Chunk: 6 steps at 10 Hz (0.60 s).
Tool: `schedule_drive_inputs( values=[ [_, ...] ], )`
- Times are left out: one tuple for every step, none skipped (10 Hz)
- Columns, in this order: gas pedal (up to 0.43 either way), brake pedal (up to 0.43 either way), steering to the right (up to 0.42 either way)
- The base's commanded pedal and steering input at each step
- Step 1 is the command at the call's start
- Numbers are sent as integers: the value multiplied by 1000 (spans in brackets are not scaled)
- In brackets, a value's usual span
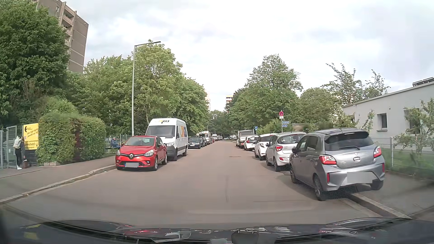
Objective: Follow the waypoints while adhering to traffic rules and regulations
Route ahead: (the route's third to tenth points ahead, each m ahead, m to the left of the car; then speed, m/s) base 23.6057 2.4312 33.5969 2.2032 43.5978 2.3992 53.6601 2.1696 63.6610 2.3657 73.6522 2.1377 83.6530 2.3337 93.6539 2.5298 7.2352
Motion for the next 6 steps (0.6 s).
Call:
schedule_drive_inputs(
  values=[
    [98,0,-1],
    [98,0,-2],
    [98,0,4],
    [98,0,9],
    [98,0,8],
    [98,0,2]
  ],
)
